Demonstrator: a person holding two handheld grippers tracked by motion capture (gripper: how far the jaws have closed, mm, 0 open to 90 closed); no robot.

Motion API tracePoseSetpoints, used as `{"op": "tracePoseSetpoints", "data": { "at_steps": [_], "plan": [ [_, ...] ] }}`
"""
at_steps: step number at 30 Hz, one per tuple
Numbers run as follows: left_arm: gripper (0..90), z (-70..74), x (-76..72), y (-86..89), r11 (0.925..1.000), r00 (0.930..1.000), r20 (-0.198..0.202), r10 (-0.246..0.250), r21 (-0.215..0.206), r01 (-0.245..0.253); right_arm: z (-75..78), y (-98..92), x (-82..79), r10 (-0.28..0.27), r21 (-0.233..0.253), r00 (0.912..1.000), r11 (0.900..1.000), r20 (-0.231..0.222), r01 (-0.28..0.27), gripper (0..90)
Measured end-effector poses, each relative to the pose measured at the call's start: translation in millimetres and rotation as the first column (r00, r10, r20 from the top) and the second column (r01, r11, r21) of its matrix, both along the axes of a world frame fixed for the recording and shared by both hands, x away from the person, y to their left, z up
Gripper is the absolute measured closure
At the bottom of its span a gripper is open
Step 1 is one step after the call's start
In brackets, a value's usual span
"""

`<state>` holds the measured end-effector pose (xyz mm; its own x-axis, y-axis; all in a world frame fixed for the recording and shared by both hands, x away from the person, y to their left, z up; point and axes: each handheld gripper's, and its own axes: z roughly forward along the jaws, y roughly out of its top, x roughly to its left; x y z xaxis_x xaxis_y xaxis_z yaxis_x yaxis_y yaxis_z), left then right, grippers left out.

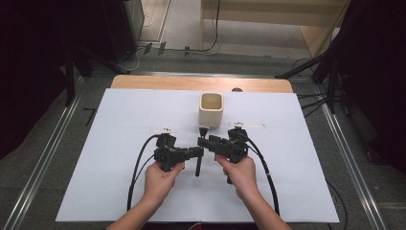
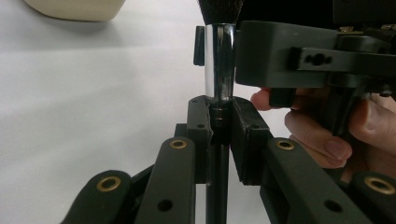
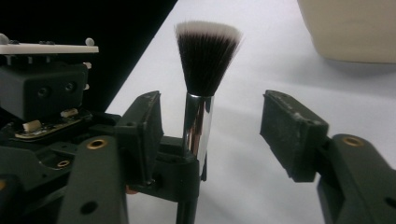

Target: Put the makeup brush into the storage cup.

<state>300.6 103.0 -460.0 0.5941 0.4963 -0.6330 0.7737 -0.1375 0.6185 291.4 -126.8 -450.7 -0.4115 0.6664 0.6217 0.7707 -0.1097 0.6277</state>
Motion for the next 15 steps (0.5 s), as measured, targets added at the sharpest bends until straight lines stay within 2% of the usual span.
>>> {"op": "tracePoseSetpoints", "data": {
  "at_steps": [8,15],
  "plan": [
    [79.2,0.0,-0.4,-0.4,1.0000,1.0000,0.004,0.004,-0.002,-0.004,-2.1,6.2,3.0,-0.006,0.001,1.0000,1.000,-0.003,0.006,58.8],
    [79.2,-0.3,-0.8,-1.6,1.0000,1.0000,0.004,-0.002,0.004,0.002,-2.9,10.3,3.8,-0.001,-0.011,1.0000,1.000,0.000,0.001,67.3]
  ]
}}
